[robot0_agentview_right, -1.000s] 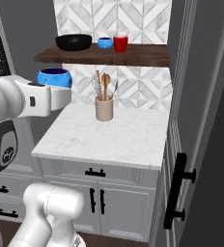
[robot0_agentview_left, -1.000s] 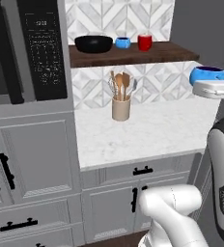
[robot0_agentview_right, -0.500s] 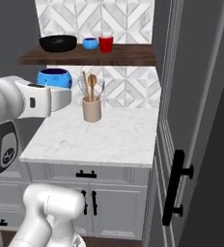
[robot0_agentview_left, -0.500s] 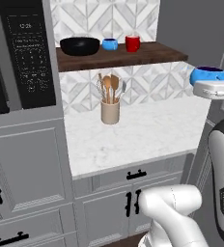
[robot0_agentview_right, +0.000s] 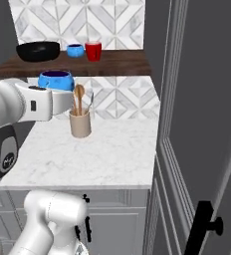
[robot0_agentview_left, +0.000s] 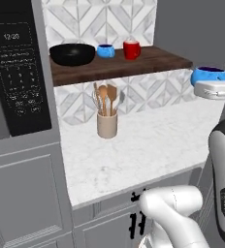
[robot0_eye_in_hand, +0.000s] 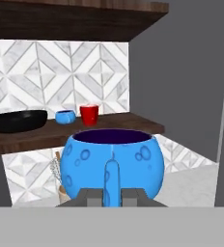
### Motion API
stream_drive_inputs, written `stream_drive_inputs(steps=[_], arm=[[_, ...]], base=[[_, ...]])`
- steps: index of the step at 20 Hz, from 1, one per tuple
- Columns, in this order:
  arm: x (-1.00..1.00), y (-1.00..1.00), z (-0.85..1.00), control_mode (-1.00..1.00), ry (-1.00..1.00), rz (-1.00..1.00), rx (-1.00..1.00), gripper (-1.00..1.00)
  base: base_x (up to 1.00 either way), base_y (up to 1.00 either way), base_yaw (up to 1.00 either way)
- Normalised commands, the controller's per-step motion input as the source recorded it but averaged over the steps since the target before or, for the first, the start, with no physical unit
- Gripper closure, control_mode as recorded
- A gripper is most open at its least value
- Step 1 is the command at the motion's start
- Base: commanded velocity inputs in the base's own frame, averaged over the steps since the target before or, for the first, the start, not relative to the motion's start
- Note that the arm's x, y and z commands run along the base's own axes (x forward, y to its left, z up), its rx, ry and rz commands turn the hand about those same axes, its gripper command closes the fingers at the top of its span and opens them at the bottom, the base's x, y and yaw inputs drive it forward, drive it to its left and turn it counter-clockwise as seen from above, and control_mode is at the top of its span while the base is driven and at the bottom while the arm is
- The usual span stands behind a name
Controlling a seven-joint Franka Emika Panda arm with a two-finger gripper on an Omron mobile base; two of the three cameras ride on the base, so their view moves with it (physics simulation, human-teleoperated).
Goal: Gather all objects into one cabinet and sort the glasses and bowls to opposite sides.
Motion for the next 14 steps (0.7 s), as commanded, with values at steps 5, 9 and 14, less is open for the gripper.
stream_drive_inputs(steps=[5, 9, 14], arm=[[0.00, 0.00, 0.00, 1.00, 0.00, 0.00, 0.00, 1.00], [0.00, 0.00, 0.00, 1.00, 0.00, 0.00, 0.00, 1.00], [0.00, 0.00, 0.00, 1.00, 0.00, 0.00, 0.00, 1.00]], base=[[0.62, 0.20, -0.13], [0.66, 0.00, -0.14], [0.37, 0.00, -0.16]])
